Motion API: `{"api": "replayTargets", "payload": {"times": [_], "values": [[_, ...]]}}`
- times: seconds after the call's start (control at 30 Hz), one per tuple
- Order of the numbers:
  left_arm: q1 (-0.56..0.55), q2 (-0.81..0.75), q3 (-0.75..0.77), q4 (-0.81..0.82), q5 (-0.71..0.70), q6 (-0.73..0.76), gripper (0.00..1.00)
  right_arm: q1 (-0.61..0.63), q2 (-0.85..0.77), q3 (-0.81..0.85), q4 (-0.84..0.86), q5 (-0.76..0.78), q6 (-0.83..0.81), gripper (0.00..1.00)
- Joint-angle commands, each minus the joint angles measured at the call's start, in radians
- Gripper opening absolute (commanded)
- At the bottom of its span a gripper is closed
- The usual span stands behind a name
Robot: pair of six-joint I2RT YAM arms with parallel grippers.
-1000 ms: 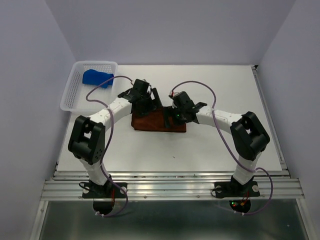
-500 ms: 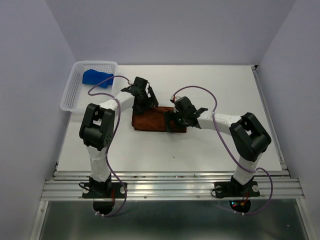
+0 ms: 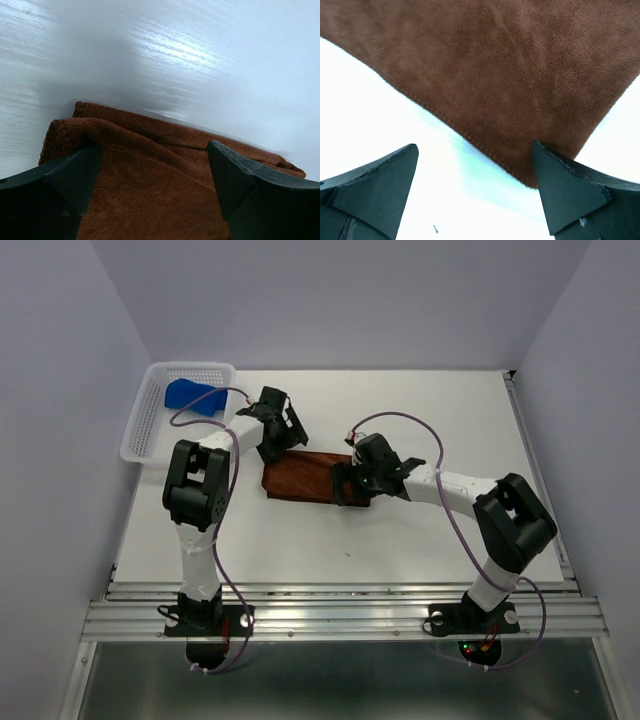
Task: Roll the towels
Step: Fold the towel, then roll the towel
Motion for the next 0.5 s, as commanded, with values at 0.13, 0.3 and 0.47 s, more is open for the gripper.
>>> {"api": "replayTargets", "payload": {"times": [0.13,0.3,0.47], "values": [[-0.049,-0.153,0.025,-0.048,-0.035,0.066,0.99,-0.006,-0.089,0.111,-0.009,0.074,-0.022,1.0],[-0.084,-0.262,-0.101,-0.033,-0.084,0.036,0.99,-0.029,0.006,0.211,-0.004,0.127,-0.019,1.0],[-0.087,-0.306,-0.276,0.05,-0.023,-0.02,0.99,-0.097,0.125,0.288,0.065,0.151,-0.002,1.0]]}}
